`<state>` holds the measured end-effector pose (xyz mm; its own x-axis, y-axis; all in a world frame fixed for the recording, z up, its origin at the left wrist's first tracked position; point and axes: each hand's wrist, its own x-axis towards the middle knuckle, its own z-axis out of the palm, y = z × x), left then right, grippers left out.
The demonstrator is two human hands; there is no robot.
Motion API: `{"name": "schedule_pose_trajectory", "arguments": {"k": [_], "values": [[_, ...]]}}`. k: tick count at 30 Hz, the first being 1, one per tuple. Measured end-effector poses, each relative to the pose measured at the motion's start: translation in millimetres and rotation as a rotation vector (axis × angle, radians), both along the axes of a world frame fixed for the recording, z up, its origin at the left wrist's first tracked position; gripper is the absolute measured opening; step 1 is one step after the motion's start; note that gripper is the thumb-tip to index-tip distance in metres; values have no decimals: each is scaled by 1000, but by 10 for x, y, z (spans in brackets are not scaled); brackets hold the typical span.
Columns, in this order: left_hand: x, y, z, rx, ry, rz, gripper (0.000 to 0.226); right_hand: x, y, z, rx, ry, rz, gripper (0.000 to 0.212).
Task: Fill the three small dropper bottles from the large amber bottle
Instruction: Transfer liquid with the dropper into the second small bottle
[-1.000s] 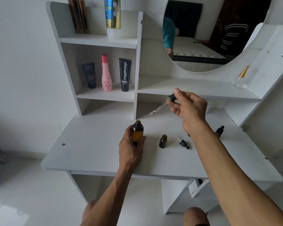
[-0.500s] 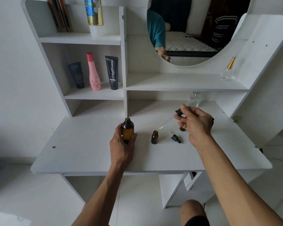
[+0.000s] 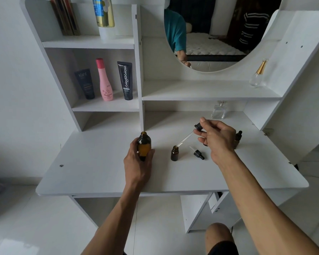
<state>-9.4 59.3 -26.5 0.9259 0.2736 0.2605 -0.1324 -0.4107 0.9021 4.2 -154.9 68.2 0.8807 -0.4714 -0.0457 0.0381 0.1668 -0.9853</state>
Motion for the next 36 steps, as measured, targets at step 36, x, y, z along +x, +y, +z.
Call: {"name": "schedule_pose_trajectory", "arguments": {"k": [36], "values": [[-17, -1, 34, -12, 5, -5, 53, 32, 68, 54, -126, -11, 12, 14]]}}
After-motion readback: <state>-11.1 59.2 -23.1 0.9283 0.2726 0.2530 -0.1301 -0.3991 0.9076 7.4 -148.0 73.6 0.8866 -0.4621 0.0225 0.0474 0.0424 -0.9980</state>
